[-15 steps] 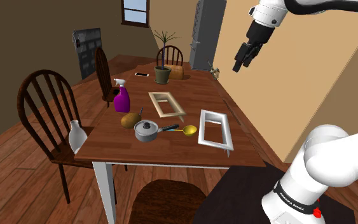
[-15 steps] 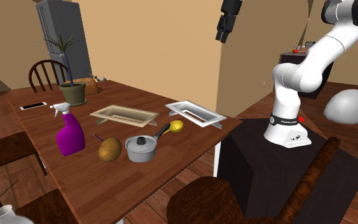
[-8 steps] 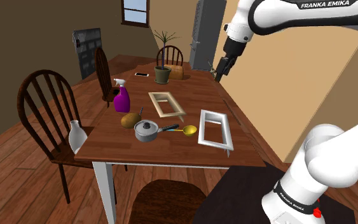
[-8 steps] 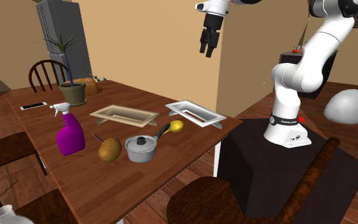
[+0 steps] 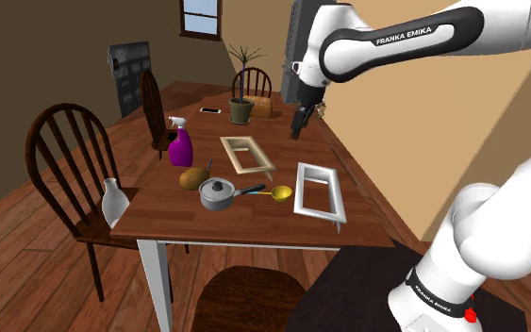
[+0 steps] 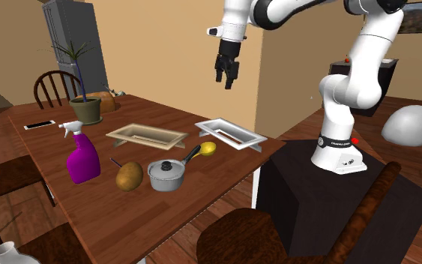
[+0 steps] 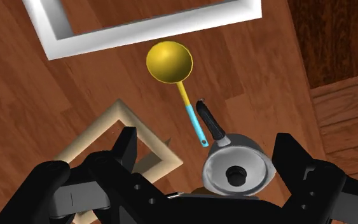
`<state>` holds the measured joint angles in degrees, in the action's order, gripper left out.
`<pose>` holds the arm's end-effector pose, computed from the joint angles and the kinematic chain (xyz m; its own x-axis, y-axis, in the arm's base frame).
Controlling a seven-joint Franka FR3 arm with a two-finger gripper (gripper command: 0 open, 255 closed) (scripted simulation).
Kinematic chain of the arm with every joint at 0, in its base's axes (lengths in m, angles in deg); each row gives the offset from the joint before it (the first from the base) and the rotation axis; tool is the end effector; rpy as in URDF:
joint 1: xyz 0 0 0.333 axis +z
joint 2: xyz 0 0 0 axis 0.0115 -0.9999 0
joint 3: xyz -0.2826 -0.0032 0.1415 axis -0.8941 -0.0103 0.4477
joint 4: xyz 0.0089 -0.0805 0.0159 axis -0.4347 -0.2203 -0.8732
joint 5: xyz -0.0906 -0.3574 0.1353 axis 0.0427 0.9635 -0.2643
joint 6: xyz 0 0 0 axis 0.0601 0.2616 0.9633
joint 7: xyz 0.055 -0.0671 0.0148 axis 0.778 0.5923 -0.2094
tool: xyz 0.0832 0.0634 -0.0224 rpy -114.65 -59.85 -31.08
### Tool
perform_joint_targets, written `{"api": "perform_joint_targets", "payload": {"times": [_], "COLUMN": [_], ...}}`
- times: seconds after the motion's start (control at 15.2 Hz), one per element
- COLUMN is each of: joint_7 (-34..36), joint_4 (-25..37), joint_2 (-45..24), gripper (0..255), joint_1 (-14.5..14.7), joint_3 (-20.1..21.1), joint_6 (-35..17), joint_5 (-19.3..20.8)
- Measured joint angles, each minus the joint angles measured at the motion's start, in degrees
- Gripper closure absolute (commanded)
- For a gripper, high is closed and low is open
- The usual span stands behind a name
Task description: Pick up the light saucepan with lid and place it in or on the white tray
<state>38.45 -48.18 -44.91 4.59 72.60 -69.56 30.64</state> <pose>0.4698 -0.0079 0.5108 0.9448 0.3090 0.1089 0.2934 -0.9459 0.1384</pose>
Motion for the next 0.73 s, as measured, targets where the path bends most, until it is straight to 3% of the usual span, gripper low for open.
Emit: {"api": "perform_joint_targets", "payload": {"times": [0.73], "joint_7": [-9.1], "joint_4": [9.0], "joint_2": [-22.4], "gripper": [0], "joint_1": [2.3], "joint_3": [0.7], "joint_6": [-9.7], "joint_5": [0.2]}}
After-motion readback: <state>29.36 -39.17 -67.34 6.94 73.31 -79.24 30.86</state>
